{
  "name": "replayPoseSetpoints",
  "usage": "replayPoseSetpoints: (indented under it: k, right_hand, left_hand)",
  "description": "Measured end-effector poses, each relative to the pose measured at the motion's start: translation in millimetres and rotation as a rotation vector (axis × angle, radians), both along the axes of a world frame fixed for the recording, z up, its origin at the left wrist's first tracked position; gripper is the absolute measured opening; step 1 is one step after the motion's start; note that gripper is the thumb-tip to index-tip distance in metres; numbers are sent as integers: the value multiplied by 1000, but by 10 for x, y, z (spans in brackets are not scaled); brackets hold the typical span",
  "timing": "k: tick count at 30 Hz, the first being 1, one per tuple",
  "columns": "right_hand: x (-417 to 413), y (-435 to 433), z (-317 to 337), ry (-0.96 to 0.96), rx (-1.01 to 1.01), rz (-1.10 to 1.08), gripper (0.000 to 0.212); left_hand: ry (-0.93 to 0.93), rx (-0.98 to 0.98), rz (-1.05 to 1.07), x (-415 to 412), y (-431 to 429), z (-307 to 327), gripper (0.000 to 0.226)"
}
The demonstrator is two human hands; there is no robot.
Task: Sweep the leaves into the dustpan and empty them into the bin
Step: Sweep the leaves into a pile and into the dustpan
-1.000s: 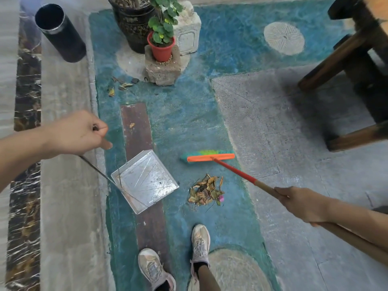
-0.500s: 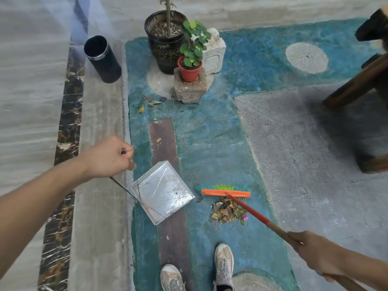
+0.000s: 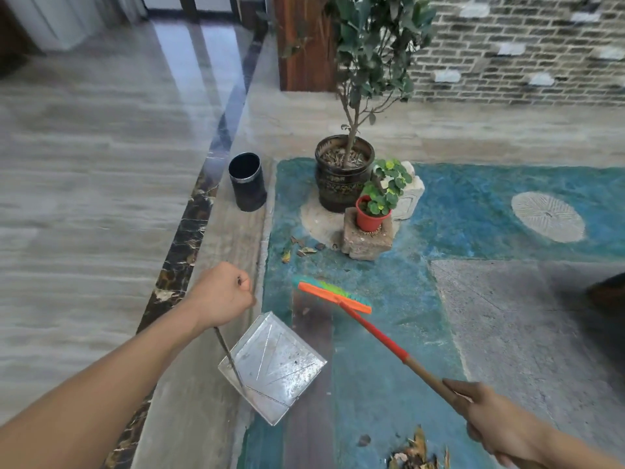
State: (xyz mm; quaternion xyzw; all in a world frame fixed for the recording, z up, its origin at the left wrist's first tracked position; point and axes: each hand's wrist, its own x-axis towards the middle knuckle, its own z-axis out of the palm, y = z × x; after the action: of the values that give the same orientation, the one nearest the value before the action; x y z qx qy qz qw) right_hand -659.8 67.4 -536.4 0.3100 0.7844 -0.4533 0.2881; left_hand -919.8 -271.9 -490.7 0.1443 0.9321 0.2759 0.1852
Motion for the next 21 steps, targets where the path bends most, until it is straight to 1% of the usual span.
replayPoseSetpoints:
  k: [1, 2, 4, 6, 10, 15, 19, 21]
  right_hand:
    - [-321, -197, 45, -106, -11, -39, 25]
    - [-544, -174, -40, -116, 52, 54, 24]
    - [-1075, -222, -213, -11, 130, 57, 23]
    - [-1584, -274, -305, 12, 152, 115, 22]
    - [-2847, -292, -793, 93, 229, 242, 23]
    - [-4183, -296, -1433, 60, 336, 349, 29]
    - [-4986, -280, -1845, -5, 401, 362, 35]
    - [-5230, -277, -2010, -24, 422, 377, 38]
  left_hand:
    - [14, -6, 23, -122, -26, -31, 41]
    - [24, -8, 43, -247, -51, -75, 40]
    - [30, -30, 93, -487, -93, -182, 39]
    - [38, -71, 129, -736, -122, -303, 38]
    - [5, -106, 159, -1424, -133, -593, 42]
    - [-75, -84, 168, -2164, -212, -1051, 49]
    - [-105, -107, 222, -2609, -286, -1353, 48]
    - [-121, -130, 230, -2829, -302, -1431, 48]
